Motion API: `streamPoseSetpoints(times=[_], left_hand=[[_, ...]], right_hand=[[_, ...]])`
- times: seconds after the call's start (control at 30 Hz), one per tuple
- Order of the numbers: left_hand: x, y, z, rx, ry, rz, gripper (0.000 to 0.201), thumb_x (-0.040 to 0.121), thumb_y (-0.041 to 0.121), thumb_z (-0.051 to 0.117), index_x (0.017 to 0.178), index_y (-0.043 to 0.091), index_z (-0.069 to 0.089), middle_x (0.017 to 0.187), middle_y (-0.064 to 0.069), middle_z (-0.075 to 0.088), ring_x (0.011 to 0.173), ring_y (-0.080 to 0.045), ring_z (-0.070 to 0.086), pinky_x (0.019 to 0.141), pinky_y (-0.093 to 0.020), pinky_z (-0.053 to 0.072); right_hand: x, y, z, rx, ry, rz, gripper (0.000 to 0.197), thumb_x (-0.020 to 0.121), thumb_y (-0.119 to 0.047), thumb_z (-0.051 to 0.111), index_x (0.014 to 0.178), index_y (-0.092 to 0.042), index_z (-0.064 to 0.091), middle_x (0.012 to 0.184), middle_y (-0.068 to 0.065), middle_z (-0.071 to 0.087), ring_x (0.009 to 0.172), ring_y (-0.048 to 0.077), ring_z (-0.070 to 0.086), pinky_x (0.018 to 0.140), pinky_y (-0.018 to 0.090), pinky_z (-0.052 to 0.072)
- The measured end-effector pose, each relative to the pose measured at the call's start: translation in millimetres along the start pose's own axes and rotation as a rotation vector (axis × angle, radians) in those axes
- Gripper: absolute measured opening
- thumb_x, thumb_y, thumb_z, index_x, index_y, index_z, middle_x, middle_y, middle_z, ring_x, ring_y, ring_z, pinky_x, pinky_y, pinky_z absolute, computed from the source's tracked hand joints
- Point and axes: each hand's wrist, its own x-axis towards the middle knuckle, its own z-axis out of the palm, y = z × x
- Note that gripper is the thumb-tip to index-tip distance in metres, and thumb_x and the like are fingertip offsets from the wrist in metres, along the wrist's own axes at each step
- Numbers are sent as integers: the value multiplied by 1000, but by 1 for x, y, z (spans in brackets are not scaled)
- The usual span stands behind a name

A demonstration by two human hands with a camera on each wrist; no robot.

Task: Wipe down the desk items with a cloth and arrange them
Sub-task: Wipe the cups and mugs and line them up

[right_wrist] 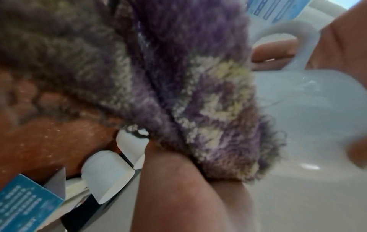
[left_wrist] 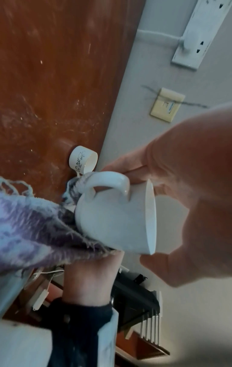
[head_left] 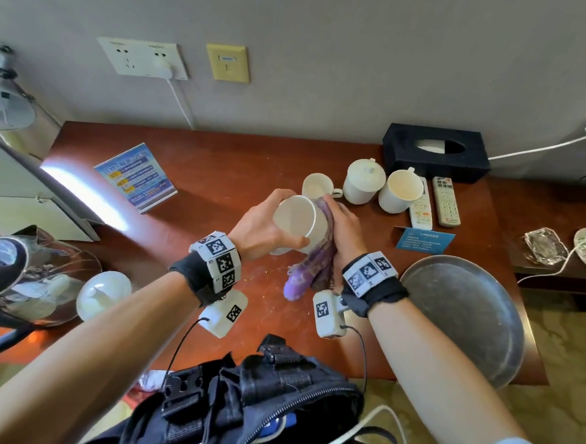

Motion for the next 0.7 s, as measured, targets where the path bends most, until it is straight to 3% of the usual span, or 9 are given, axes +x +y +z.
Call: streamPoseSetpoints(times=[0.1, 0.17, 0.27, 0.33, 0.43, 0.6, 0.63, 0.7], left_hand=[[-1, -7, -2, 87, -59, -8, 86, 58, 43, 75, 136, 33, 39, 115, -3, 59, 101, -23, 58, 77, -27, 51], [1, -13, -2, 218, -115, -23, 92, 57, 45, 73, 141, 33, 37, 119, -2, 58, 104, -25, 57, 83, -31, 50], [5, -26, -2, 511, -201, -48, 98, 60, 51, 76, 146, 35, 32, 133, 0, 52, 112, -28, 56, 95, -40, 47], [7, -34, -1, 649, -246, -78, 99, 67, 48, 81, 149, 36, 28, 139, 1, 48, 112, -30, 58, 94, -40, 48], [11, -41, 2, 827, -312, -94, 100, 70, 48, 80, 152, 38, 23, 147, 1, 40, 112, -33, 59, 93, -40, 50], [17, -44, 15, 1046, -420, -38, 103, 74, 44, 80, 155, 38, 15, 153, -1, 30, 112, -34, 61, 87, -41, 53], [18, -45, 18, 1071, -432, -26, 103, 75, 43, 79, 155, 38, 14, 154, -1, 29, 114, -34, 61, 91, -42, 52], [23, -47, 22, 1108, -460, -12, 105, 77, 41, 78, 157, 36, 10, 158, -3, 24, 121, -33, 57, 108, -48, 39]], right_hand=[[6, 13, -3, -84, -10, -34, 22, 96, -35, 62, 92, -16, 74, 96, 8, 76, 91, 20, 69, 87, 37, 54], [9, 23, -7, -234, 31, -98, 23, 98, -30, 59, 87, -16, 72, 93, 5, 74, 90, 18, 67, 87, 35, 53], [11, 39, -16, -309, 110, -61, 27, 101, -29, 54, 88, -12, 70, 88, 5, 70, 85, 17, 64, 79, 30, 51], [10, 48, -24, -315, 160, -16, 33, 101, -34, 53, 88, -9, 70, 83, 7, 68, 79, 19, 63, 72, 28, 50], [8, 55, -31, -324, 176, 41, 34, 102, -36, 51, 86, -11, 68, 76, 3, 66, 70, 15, 61, 55, 17, 46], [6, 61, -30, -333, 160, 102, 32, 101, -40, 52, 86, -16, 67, 81, 5, 66, 77, 19, 61, 67, 29, 46], [6, 62, -30, -326, 160, 118, 32, 101, -40, 52, 87, -16, 67, 80, 5, 65, 75, 19, 60, 65, 29, 46], [7, 63, -31, -304, 172, 133, 31, 100, -40, 53, 86, -16, 67, 76, 2, 63, 72, 18, 58, 61, 28, 44]])
